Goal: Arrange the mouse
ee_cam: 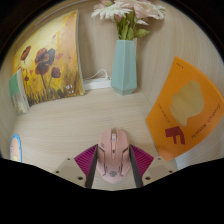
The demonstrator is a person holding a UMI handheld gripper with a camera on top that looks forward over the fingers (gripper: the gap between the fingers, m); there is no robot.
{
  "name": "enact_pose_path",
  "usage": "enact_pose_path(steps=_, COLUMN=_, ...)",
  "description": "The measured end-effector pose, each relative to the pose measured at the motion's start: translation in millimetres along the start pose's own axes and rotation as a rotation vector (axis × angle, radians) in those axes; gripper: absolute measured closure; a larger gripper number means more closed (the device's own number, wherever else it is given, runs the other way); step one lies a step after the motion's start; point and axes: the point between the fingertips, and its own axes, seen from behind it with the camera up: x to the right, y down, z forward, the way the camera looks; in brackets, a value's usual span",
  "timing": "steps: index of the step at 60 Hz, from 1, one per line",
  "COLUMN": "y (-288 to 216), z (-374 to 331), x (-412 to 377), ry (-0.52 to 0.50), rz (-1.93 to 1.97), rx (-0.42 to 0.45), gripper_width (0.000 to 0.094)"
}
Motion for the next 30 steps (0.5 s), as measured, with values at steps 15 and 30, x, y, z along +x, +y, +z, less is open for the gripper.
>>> enact_pose_path(steps=15, y=3, z=-3, x=-1, ry=0.039, rz=-0.003, rx=-0.053, gripper_width=0.0549)
enact_pose_path(steps=30, y=-115, z=-100, x=-95, ry=0.034, rz=0.012, rx=0.143, gripper_width=0.0565)
